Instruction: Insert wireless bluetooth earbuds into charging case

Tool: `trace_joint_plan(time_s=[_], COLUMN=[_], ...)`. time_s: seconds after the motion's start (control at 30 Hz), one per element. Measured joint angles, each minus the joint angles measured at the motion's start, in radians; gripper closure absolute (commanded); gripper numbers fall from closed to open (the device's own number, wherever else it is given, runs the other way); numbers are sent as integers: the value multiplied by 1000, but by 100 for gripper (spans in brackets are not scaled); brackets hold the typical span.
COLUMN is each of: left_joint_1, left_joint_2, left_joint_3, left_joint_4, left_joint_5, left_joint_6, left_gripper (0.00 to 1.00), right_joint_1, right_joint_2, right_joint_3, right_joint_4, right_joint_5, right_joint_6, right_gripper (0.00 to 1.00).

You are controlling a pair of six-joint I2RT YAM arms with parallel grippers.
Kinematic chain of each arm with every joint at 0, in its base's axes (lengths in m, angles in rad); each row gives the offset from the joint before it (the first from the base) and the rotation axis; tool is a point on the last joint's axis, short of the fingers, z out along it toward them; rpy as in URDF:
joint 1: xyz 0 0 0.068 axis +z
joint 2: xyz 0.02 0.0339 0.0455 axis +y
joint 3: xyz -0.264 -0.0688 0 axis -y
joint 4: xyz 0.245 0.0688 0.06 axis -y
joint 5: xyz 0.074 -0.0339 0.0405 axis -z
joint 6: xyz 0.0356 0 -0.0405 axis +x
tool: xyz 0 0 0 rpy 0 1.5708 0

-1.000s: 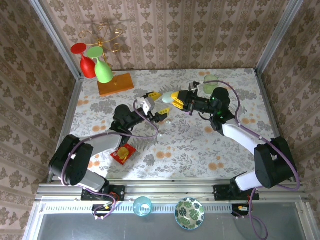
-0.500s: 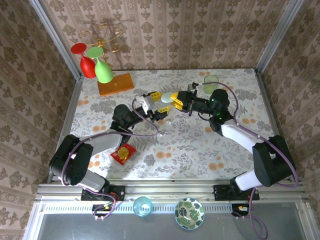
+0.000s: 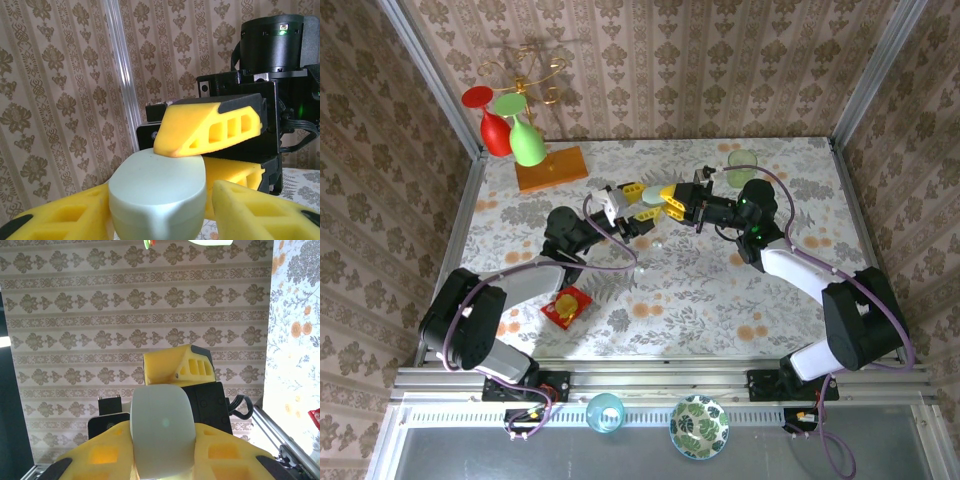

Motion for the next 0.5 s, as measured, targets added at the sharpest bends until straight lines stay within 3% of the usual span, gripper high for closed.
trace_joint_plan(time_s=[0.2,0.5], left_joint_1=[0,0], left_joint_2=[8,12], left_joint_3=[6,7], left_joint_4=[1,7], left_joint_5=[9,27], left_joint_6=[-4,-7], left_gripper=[49,42], right_joint_1=[12,16], right_joint_2=[11,24], right_joint_3=[0,0], right_joint_4=[17,61], right_joint_5=[-1,-4], right_joint_6=[6,36], right_gripper=[100,100])
